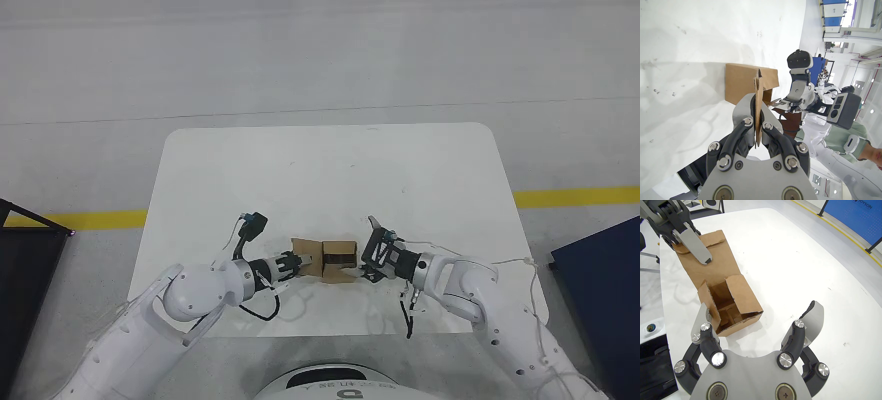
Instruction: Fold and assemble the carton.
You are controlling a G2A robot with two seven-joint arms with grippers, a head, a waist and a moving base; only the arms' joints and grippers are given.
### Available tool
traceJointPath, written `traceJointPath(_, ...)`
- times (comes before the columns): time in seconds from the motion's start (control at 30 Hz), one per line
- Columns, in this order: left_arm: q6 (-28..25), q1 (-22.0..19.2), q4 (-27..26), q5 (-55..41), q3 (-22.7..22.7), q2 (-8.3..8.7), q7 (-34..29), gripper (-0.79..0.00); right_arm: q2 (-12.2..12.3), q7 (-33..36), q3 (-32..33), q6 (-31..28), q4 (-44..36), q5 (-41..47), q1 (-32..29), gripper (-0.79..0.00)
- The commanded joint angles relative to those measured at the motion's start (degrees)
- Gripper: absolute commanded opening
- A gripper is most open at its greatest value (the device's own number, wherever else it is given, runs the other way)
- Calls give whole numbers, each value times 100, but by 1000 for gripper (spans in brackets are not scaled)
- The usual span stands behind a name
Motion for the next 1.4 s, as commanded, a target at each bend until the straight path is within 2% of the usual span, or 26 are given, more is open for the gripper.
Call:
traceJointPath(0.0, -10, 4, 3, 3, -2, -6, -4, -785, -10, 44, -27, 49, 32, 25, 30, 0)
traceJointPath(0.33, -19, 35, -6, 48, -22, -28, -58, -785, -58, 291, -178, 178, 136, 108, 192, 0)
traceJointPath(0.47, -25, 58, -21, 71, -47, -32, -71, -785, -50, -104, -24, 247, -11, 240, 79, 0)
traceJointPath(0.63, -25, 92, -43, 96, -78, -36, -102, -785, -28, -498, 338, 601, -68, 370, -140, 0)
traceJointPath(1.03, -30, 149, -78, 153, -134, -48, -193, -785, -136, -3, -80, 793, 354, 181, 332, 0)
traceJointPath(1.07, -29, 152, -80, 156, -140, -49, -199, -736, -144, -2, -105, 799, 379, 178, 360, 0)
traceJointPath(1.13, -30, 159, -82, 162, -148, -52, -206, -483, -156, 24, -149, 790, 420, 154, 400, 0)
traceJointPath(1.2, -20, 164, -84, 189, -162, -54, -187, 0, -165, 34, -168, 783, 441, 158, 426, 0)
traceJointPath(1.37, 7, 213, -187, 250, -234, -58, -61, 0, -171, -312, -65, 921, 372, 172, 347, 0)
